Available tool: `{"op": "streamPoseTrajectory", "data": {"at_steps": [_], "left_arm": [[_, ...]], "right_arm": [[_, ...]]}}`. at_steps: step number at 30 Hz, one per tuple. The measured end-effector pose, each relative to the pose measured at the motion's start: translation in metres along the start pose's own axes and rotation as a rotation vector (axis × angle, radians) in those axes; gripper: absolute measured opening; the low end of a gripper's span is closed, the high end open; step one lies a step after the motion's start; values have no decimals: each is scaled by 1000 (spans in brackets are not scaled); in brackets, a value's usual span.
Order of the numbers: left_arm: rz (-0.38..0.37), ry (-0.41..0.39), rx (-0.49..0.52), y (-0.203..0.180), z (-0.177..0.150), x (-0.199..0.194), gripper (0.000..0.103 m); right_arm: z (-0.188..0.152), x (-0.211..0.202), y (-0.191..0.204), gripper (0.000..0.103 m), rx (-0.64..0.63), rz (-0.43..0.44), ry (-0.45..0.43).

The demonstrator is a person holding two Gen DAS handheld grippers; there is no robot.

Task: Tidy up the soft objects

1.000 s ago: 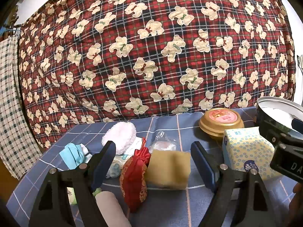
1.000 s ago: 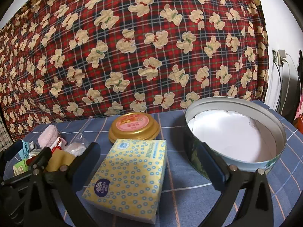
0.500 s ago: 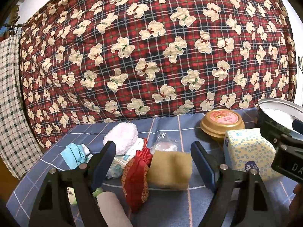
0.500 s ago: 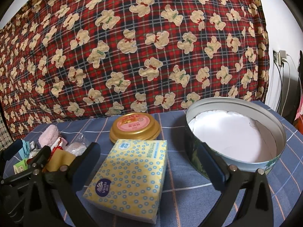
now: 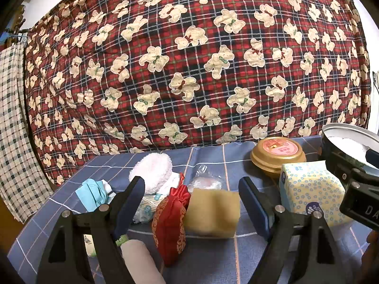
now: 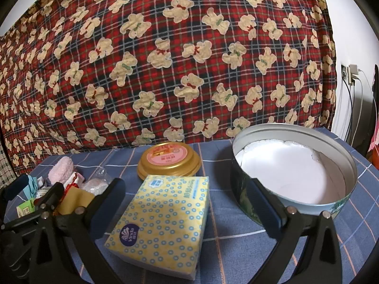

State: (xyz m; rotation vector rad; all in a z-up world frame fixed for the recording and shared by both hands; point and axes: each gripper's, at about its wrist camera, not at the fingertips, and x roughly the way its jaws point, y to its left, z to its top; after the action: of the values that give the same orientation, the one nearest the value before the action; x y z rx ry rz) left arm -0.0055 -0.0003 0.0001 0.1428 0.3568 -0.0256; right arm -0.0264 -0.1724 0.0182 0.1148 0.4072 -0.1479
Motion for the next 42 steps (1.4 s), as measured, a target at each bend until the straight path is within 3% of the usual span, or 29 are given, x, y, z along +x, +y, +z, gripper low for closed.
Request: {"op": "streamPoseTrajectory", "data": {"at_steps": [31, 37, 42], "left_arm": [[-14, 23, -19, -2, -5, -3, 83], [-23, 75, -53, 14, -8, -10, 83], [23, 70, -13, 33, -8, -26, 83]], "right_arm": [[0, -7, 3, 103, -13, 20, -25], [-2, -10, 7, 103, -41, 50, -45], [-5, -11, 16, 103, -72, 76, -42]]}}
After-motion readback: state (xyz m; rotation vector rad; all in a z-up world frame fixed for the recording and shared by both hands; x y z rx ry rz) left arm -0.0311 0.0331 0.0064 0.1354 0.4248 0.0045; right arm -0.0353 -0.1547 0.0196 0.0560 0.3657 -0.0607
